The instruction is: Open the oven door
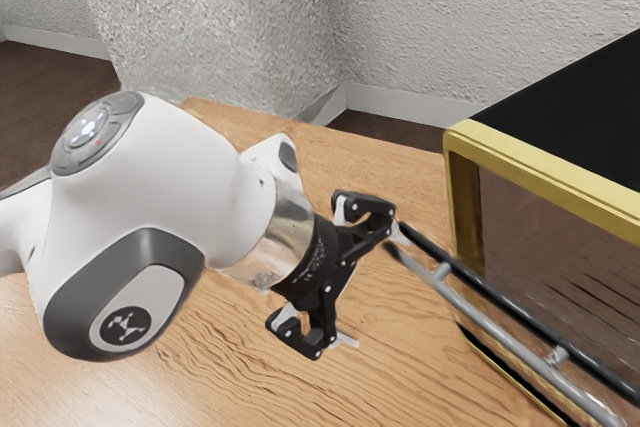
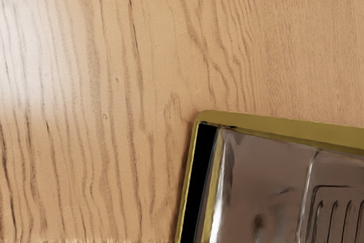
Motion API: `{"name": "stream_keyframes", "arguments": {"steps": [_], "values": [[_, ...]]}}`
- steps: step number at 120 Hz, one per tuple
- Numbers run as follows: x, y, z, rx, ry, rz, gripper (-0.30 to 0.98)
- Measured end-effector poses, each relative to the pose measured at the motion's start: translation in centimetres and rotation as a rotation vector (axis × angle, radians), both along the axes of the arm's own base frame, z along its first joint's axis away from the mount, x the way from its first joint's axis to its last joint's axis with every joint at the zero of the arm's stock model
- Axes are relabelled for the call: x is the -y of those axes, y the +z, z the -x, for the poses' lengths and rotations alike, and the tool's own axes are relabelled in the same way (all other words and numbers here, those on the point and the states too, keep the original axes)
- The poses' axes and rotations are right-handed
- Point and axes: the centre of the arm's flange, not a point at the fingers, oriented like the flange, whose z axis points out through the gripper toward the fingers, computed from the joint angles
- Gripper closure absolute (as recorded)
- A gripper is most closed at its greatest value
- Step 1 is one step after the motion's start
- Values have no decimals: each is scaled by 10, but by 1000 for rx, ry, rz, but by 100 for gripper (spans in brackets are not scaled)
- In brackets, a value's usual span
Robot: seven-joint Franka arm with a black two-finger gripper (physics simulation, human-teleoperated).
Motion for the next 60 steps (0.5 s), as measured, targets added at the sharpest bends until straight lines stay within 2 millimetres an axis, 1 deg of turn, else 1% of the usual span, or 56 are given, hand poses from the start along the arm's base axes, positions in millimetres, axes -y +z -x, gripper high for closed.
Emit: {"name": "stream_keyframes", "arguments": {"steps": [7,16,24,29,34,39,40,42,46,47,48,49,51,53,54,56,58,60], "values": [[-2,-9,20,-9,12,22,0],[0,-18,49,6,42,27,0],[3,-18,95,104,128,-24,0],[-5,-20,120,178,226,-40,1],[-17,-21,132,231,317,-38,1],[-22,-19,136,250,361,-26,1],[-22,-15,135,248,362,-21,1],[-22,9,132,244,349,-10,1],[-22,74,118,218,288,7,1],[-24,95,112,209,266,15,1],[-29,116,107,200,245,23,1],[-37,141,101,192,216,45,1],[-59,184,91,174,164,85,1],[-83,210,80,145,124,112,1],[-94,218,74,126,108,119,1],[-116,222,59,79,96,123,1],[-132,217,44,25,88,111,0],[-143,206,32,-32,81,92,0]]}}
